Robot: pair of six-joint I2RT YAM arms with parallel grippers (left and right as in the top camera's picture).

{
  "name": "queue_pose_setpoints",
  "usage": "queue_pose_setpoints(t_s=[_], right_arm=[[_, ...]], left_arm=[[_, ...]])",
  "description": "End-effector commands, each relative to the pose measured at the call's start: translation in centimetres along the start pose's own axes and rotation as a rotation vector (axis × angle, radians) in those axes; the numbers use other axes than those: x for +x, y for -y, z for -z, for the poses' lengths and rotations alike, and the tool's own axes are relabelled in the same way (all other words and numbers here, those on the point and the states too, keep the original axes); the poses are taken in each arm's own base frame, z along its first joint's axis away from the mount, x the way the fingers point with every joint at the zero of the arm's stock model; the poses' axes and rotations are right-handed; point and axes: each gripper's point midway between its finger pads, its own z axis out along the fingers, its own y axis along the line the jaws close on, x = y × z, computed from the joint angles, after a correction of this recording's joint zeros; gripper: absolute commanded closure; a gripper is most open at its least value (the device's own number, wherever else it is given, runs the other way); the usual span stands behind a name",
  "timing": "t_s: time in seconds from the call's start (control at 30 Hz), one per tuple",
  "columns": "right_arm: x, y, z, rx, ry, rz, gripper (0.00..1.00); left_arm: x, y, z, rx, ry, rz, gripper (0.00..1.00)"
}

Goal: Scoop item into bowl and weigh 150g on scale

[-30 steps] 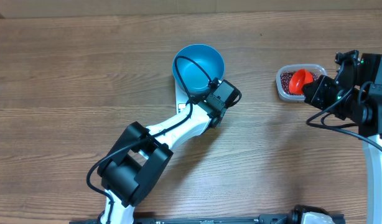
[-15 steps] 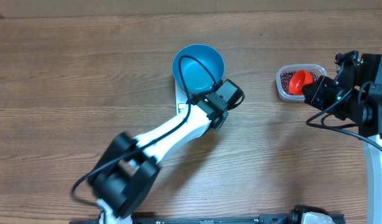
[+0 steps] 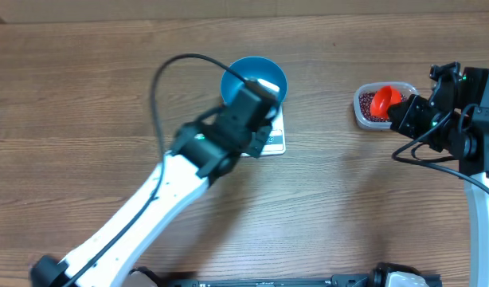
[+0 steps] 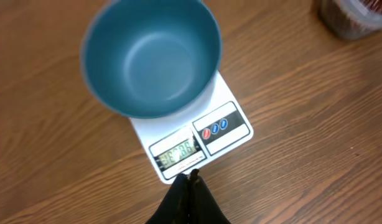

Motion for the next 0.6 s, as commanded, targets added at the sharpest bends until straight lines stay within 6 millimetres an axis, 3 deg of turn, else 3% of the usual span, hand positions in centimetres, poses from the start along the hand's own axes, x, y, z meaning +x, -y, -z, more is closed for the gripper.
queue_pose_setpoints(t_s=[0.0,0.2,0.43,0.57], right_arm=[[-1.3,-0.7,1.1,-0.012,0.052,0.023,0.96],[-1.3,-0.7,1.1,-0.012,0.053,0.023,0.96],[-1.3,-0.7,1.1,-0.012,0.053,0.023,0.96],[-1.3,-0.7,1.1,-0.012,0.053,0.024,0.96]], left_arm=[[-1.8,-1.6,3.4,0.057,0.091,0.009,0.96],[-1.1,-5.7,4.7,0.105,0.08,0.081,0.96],[0.6,-6.0,5.0,0.293,0.038,-0.002,0.95],[1.2,-6.5,5.0,0.292,0.023,-0.027,0.93]])
